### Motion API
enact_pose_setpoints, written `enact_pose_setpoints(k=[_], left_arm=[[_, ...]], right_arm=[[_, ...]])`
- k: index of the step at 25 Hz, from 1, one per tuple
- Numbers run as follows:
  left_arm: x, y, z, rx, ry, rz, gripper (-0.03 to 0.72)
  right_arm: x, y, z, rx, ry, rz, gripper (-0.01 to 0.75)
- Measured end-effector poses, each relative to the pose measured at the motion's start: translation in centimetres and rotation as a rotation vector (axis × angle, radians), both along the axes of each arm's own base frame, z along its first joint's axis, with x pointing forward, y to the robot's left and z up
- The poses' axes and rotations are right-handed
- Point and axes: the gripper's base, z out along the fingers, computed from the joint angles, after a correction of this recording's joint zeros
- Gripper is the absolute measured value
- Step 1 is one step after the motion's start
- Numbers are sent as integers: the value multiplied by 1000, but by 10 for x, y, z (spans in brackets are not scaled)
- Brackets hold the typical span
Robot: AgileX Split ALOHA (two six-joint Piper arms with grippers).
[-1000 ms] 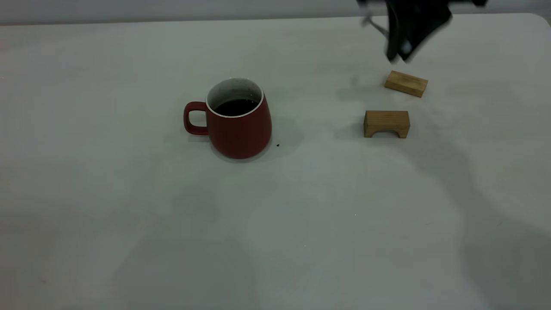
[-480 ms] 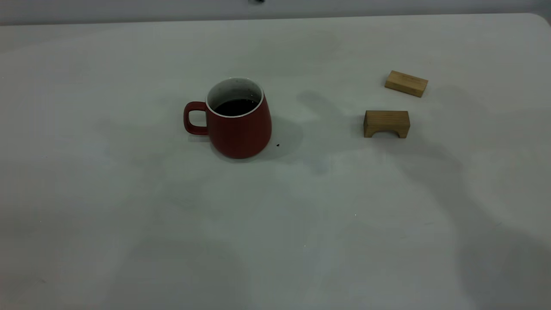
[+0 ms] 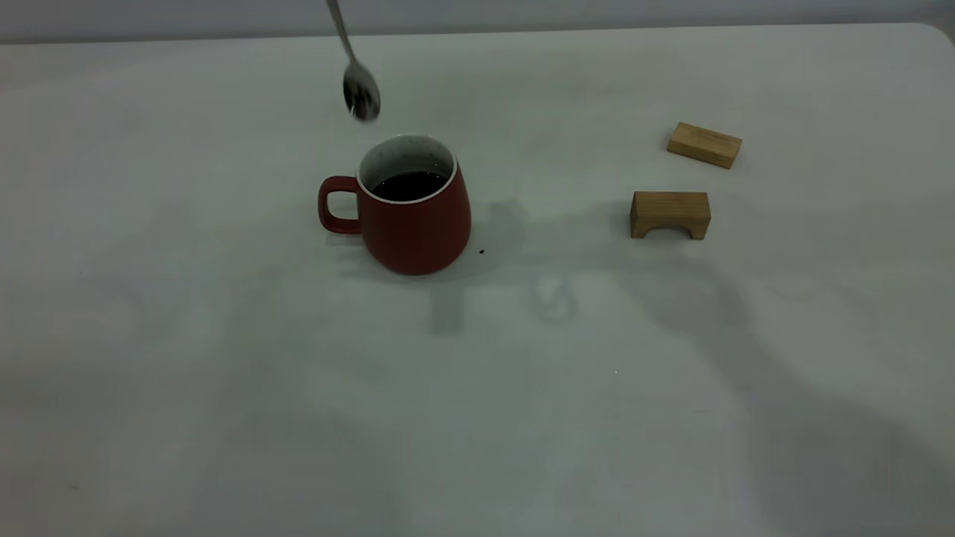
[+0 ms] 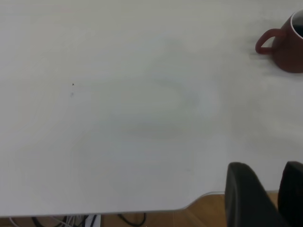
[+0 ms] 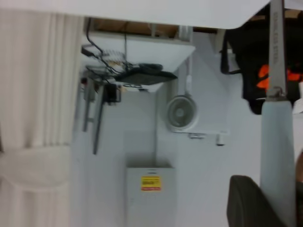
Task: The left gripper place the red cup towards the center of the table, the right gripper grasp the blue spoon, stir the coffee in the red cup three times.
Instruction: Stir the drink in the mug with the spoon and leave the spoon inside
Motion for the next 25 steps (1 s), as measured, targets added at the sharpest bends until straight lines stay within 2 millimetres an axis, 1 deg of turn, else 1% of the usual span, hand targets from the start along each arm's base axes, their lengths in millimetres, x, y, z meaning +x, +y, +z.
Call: enact_pose_setpoints(k=[4,8,11,13,15,18,21,23,25], left_arm=[[0,0,0,0,0,0,246],[0,0,0,0,0,0,246],[0,0,0,0,0,0,246],[0,0,0,0,0,0,246],[0,0,0,0,0,0,246],[0,0,0,0,0,0,246],[0,0,0,0,0,0,246],[0,0,0,0,0,0,246],[0,0,0,0,0,0,246]], right_arm=[[9,4,-37,29,54,-54,118],[19,-1,-72,25,-7,-80,114],[26,-9,-92,6,-48,-105,114],[29,-12,-101,4,-53,-120,114],[29,-12,-108,3,-65,-120,114],[29,-12,-113,-15,-121,-103,114],[34,-20,-115,-38,-142,-105,114],[36,-27,-116,-43,-97,-126,114],[38,-34,-117,-50,-5,-158,114]])
